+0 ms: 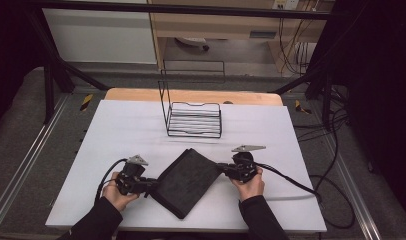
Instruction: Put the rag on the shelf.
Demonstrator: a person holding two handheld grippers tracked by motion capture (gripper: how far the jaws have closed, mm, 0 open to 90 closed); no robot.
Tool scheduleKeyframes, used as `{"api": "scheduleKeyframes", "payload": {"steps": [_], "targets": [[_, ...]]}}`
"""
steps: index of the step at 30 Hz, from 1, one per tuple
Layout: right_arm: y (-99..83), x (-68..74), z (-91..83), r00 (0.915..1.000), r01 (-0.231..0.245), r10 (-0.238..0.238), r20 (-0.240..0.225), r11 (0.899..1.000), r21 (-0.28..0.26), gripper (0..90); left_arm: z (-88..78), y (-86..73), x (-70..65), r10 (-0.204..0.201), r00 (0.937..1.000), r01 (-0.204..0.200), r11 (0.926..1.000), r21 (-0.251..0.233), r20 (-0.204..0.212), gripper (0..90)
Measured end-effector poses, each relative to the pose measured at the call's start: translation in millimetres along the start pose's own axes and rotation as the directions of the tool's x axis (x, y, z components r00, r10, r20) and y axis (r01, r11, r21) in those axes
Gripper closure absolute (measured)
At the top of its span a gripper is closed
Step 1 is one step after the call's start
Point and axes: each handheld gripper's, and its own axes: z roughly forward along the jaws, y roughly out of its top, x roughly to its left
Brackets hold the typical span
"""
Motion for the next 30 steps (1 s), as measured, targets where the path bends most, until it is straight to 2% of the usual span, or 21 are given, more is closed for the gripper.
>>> {"api": "scheduleKeyframes", "payload": {"steps": [3, 7, 11, 13, 14, 15, 16, 17, 18, 19, 20, 22, 24, 26, 28, 29, 30], "targets": [[12.0, 1.2, 4.9, 0.9974, 0.071, -0.071, 0.013, 0.997, 0.019, 84.9, -3.9, -7.1, -13.3, -0.024, 0.9996, 0.024, 0.9992, -0.032, 0.015, 78.7], [28.6, -0.1, 20.0, 0.9932, 0.116, -0.117, 0.006, 0.993, 0.036, 85.3, -4.2, -15.2, -27.9, -0.032, 0.9995, 0.033, 0.9982, -0.050, 0.006, 78.7], [41.7, 1.5, 37.9, 0.9836, 0.180, -0.180, 0.004, 0.983, 0.029, 85.3, 0.2, -21.8, -34.8, -0.034, 0.9990, 0.032, 0.9977, -0.060, -0.028, 78.0], [41.8, 1.8, 46.6, 0.9816, 0.189, -0.190, 0.021, 0.982, 0.024, 82.1, 0.6, -23.9, -34.4, -0.036, 0.9987, 0.034, 0.9973, -0.065, -0.035, 76.5], [40.0, 1.6, 48.4, 0.9826, 0.181, -0.182, 0.037, 0.983, 0.016, 78.6, 0.2, -24.9, -33.6, -0.031, 0.9988, 0.028, 0.9971, -0.071, -0.037, 75.2], [35.8, 3.5, 44.9, 0.9804, 0.187, -0.185, 0.067, 0.982, -0.016, 60.4, -0.7, -25.6, -32.6, -0.024, 0.9990, 0.022, 0.9973, -0.071, -0.037, 71.1], [35.8, 3.5, 44.9, 0.9804, 0.187, -0.185, 0.067, 0.982, -0.016, 60.4, -1.8, -25.9, -31.3, -0.015, 0.9990, 0.012, 0.9975, -0.069, -0.042, 71.1], [32.7, 5.9, 39.6, 0.9809, 0.186, -0.183, 0.066, 0.982, -0.038, 60.1, -2.8, -25.9, -30.1, -0.003, 0.9991, 0.000, 0.9973, -0.073, -0.041, 68.7], [28.4, 9.0, 33.1, 0.9840, 0.175, -0.172, 0.045, 0.983, -0.060, 55.0, -3.8, -25.4, -28.8, 0.008, 0.9987, -0.012, 0.9967, -0.080, -0.050, 65.9], [23.6, 13.0, 27.2, 0.9887, 0.150, -0.149, 0.017, 0.986, -0.072, 46.0, -5.1, -24.5, -27.1, 0.019, 0.9980, -0.025, 0.9959, -0.087, -0.060, 62.8], [18.1, 17.5, 21.6, 0.9911, 0.133, -0.133, 0.002, 0.989, -0.071, 40.8, -6.6, -23.5, -25.3, 0.024, 0.9976, -0.030, 0.9949, -0.096, -0.065, 59.8], [4.3, 28.4, 12.1, 0.9895, 0.144, -0.144, 0.003, 0.988, -0.047, 37.1, -8.8, -21.5, -21.1, 0.035, 0.9961, -0.044, 0.9922, -0.117, -0.081, 53.9], [-10.7, 38.8, 6.5, 0.9882, 0.153, -0.153, -0.007, 0.988, -0.021, 37.3, -9.5, -19.8, -16.0, 0.036, 0.9939, -0.050, 0.9895, -0.136, -0.104, 46.9], [-24.5, 47.6, 6.0, 0.9895, 0.141, -0.141, -0.033, 0.990, 0.013, 40.1, -9.7, -18.8, -10.7, 0.031, 0.9925, -0.049, 0.9873, -0.151, -0.118, 41.4], [-35.6, 54.0, 10.0, 0.9902, 0.129, -0.126, -0.059, 0.990, 0.048, 43.8, -9.5, -18.3, -6.7, 0.037, 0.9878, -0.061, 0.9856, -0.158, -0.151, 36.8], [-42.7, 57.3, 14.5, 0.9923, 0.103, -0.097, -0.077, 0.991, 0.081, 48.3, -9.5, -18.2, -4.4, 0.037, 0.9860, -0.063, 0.9860, -0.155, -0.162, 32.6], [-42.7, 57.3, 14.5, 0.9923, 0.103, -0.097, -0.077, 0.991, 0.081, 48.3, -9.8, -18.3, -1.8, 0.033, 0.9857, -0.059, 0.9865, -0.153, -0.165, 32.6]]}}
